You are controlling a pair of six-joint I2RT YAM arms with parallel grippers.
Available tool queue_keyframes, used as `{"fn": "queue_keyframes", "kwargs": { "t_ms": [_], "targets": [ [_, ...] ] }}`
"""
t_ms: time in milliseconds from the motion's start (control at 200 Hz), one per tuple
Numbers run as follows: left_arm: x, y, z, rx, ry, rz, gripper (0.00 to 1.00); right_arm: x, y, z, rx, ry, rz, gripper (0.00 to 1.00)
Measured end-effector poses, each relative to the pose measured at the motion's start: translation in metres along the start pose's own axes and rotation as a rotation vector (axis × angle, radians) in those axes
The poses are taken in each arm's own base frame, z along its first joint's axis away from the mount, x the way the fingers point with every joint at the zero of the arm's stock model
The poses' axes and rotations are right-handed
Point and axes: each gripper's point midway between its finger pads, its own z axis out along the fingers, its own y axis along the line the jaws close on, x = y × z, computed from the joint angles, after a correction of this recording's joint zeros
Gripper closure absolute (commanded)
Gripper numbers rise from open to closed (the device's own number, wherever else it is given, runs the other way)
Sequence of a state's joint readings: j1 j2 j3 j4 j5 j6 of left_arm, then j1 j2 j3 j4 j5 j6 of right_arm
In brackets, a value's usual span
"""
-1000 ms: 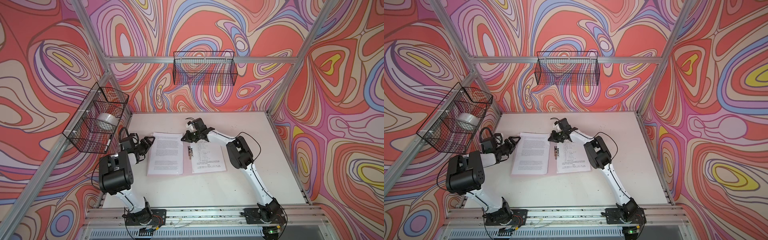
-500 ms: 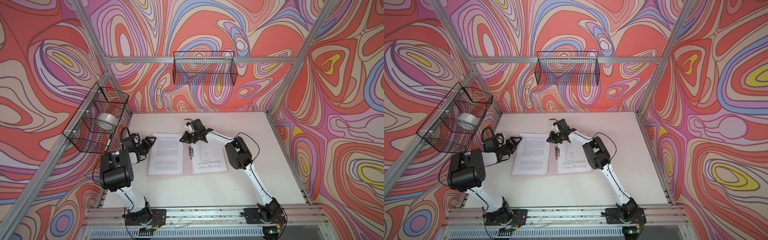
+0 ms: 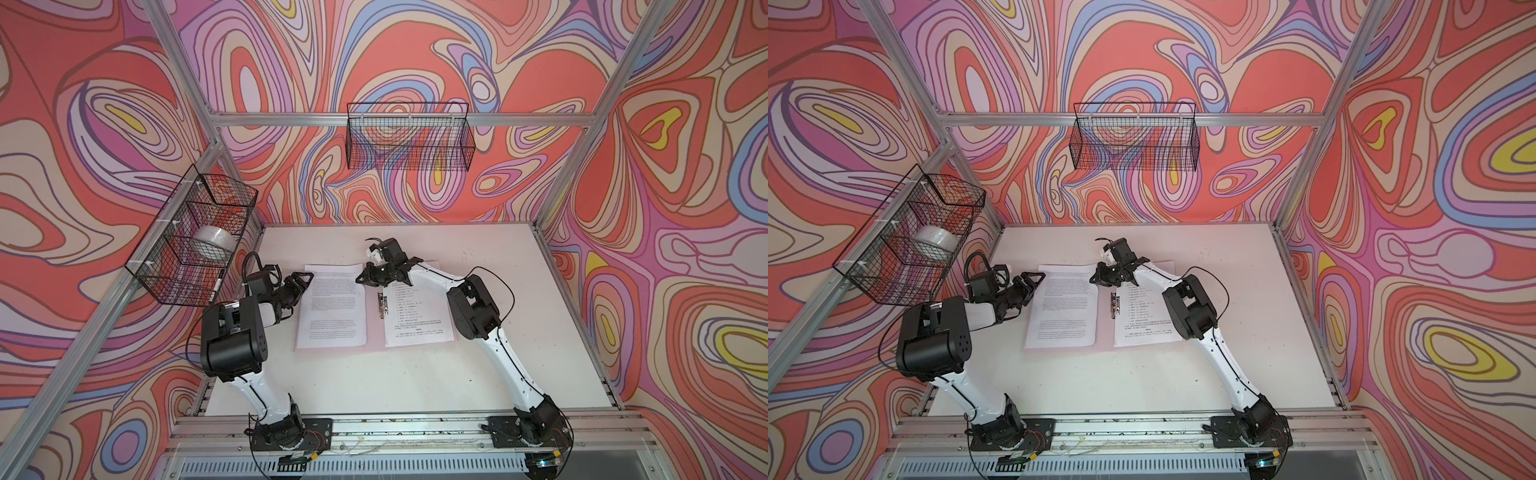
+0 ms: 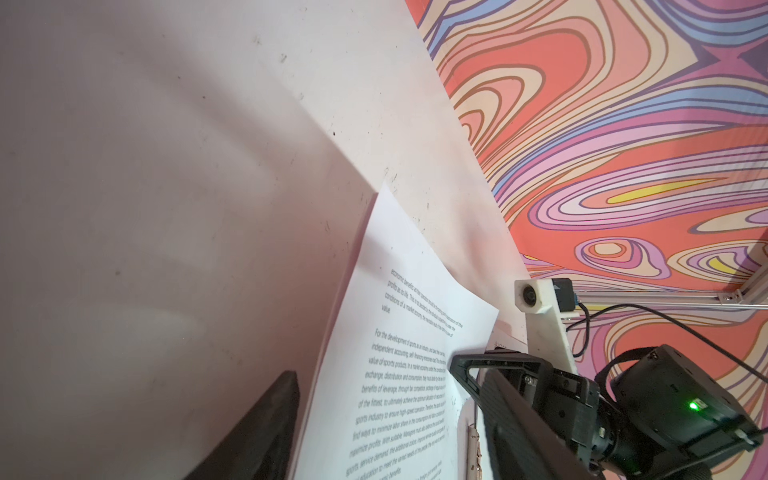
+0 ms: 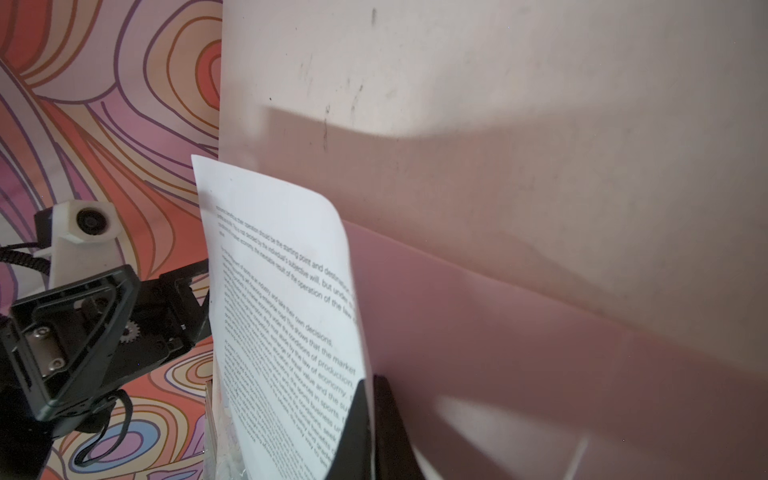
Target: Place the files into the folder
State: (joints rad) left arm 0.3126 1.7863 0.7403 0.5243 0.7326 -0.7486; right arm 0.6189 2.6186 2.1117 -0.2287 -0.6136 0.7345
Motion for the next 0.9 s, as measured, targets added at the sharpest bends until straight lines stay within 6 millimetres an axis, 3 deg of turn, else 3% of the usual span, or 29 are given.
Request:
{"fn": "queue_keyframes", "kwargs": {
  "t_ms": [40,125,311,426,526,641,706,796,897],
  "targets": [
    [0.001,0.0,0.0,0.0,0.002,0.0,0.34,0.0,0.003,-0.002,-0.018,-0.005,-0.004,0.5],
    [0.002,-0.001,0.001,0.002,0.005,0.001,0.36,-0.002,0.014,-0.013,-0.03,-0.024,-0.016,0.41],
    [0.003,-0.004,0.001,0.009,0.01,-0.008,0.38,-0.003,0.024,-0.051,-0.021,-0.058,0.004,0.39],
    [0.002,-0.011,0.0,0.027,0.008,-0.008,0.38,-0.015,0.028,-0.098,-0.001,-0.114,0.015,0.39],
    [0.003,-0.026,-0.001,0.062,0.014,-0.008,0.38,-0.033,0.023,-0.156,0.066,-0.205,0.018,0.39],
    [0.006,-0.048,-0.004,0.101,0.019,0.005,0.38,-0.045,0.004,-0.222,0.173,-0.32,0.03,0.39],
    [0.007,-0.064,-0.007,0.126,0.017,0.021,0.38,-0.041,-0.015,-0.247,0.229,-0.354,0.053,0.39],
    [0.009,-0.091,-0.016,0.164,0.013,0.05,0.37,-0.02,-0.049,-0.26,0.31,-0.345,0.11,0.39],
    [0.013,-0.125,-0.028,0.209,0.011,0.089,0.36,0.016,-0.086,-0.257,0.387,-0.287,0.178,0.39]
  ]
}}
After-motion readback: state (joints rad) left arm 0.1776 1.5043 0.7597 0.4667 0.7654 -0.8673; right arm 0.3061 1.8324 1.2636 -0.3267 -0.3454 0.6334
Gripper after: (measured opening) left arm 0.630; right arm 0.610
